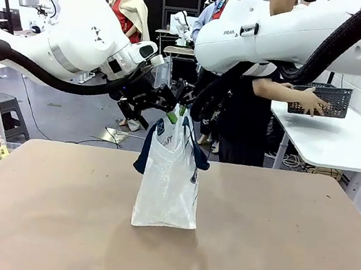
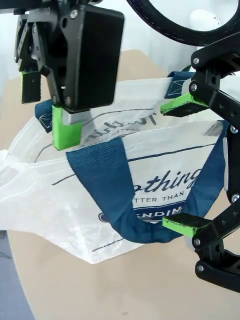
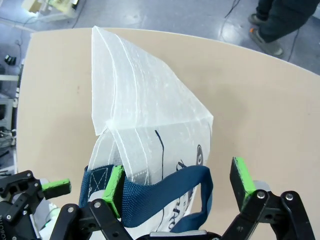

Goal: Transfer purchased items from the store into the shopping bag.
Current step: Open the Reusable shopping bag in the center of the table.

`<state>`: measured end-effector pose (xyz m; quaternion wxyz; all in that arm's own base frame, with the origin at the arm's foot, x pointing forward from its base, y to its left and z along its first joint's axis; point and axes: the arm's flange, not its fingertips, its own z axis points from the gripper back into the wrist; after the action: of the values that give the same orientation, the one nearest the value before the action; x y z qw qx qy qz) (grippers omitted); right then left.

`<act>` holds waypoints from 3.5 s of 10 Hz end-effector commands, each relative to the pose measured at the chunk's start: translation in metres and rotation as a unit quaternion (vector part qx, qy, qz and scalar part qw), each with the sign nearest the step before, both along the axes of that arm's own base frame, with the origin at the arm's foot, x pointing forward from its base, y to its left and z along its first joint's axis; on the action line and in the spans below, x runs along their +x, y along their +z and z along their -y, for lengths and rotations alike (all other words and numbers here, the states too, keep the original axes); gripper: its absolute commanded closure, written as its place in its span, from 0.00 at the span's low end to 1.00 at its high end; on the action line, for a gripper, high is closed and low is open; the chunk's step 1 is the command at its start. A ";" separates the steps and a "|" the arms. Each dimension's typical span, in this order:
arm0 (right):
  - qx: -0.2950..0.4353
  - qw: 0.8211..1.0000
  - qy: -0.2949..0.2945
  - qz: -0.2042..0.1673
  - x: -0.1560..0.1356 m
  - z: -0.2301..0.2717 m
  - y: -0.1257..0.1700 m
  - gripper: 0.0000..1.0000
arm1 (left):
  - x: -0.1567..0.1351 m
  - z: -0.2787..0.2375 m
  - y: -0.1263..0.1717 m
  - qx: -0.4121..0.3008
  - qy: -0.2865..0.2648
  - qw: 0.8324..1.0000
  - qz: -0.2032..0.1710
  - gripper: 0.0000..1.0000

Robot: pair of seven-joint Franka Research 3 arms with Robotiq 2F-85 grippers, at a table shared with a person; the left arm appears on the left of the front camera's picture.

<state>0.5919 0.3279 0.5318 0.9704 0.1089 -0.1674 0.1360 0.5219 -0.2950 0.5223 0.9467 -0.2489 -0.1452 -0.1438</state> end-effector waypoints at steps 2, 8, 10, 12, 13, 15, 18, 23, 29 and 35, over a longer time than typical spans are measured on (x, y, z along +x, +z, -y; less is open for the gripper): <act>-0.021 0.999 0.024 -0.005 0.000 0.007 -0.014 0.00 | 0.000 0.000 0.000 0.000 0.000 1.000 0.000 0.00; 0.022 0.999 0.000 -0.041 -0.010 0.002 -0.018 0.78 | 0.002 -0.002 -0.008 0.041 -0.010 0.999 0.012 0.80; 0.027 0.998 -0.002 -0.061 -0.019 0.004 -0.023 1.00 | 0.001 -0.003 -0.009 0.044 -0.006 0.999 0.014 1.00; 0.012 0.997 -0.016 -0.075 -0.030 0.010 -0.025 1.00 | -0.003 -0.008 -0.009 0.049 -0.001 0.999 0.018 1.00; -0.003 0.997 -0.022 -0.076 -0.037 0.015 -0.023 1.00 | -0.006 -0.012 -0.009 0.054 0.001 0.998 0.015 1.00; -0.032 0.996 -0.025 -0.074 -0.053 0.020 -0.014 1.00 | -0.016 -0.020 -0.006 0.067 0.004 0.998 0.016 1.00; -0.074 0.993 -0.046 -0.079 -0.072 0.038 -0.003 1.00 | -0.029 -0.025 0.007 0.102 0.034 0.994 0.029 1.00; -0.119 0.989 0.039 -0.075 -0.083 0.069 0.002 1.00 | -0.037 -0.018 0.010 0.105 0.109 0.989 -0.001 1.00; -0.120 0.987 0.082 -0.065 -0.068 0.084 0.007 1.00 | -0.039 -0.014 0.000 0.103 0.091 0.990 -0.017 1.00; -0.151 0.978 0.135 -0.058 -0.062 0.102 0.006 1.00 | -0.040 -0.022 -0.001 0.142 0.080 0.986 -0.022 1.00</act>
<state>0.5281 0.2339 0.5380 0.9608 0.0043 -0.0768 0.2665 0.4815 -0.2791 0.5181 0.9818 -0.1203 -0.1227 -0.0809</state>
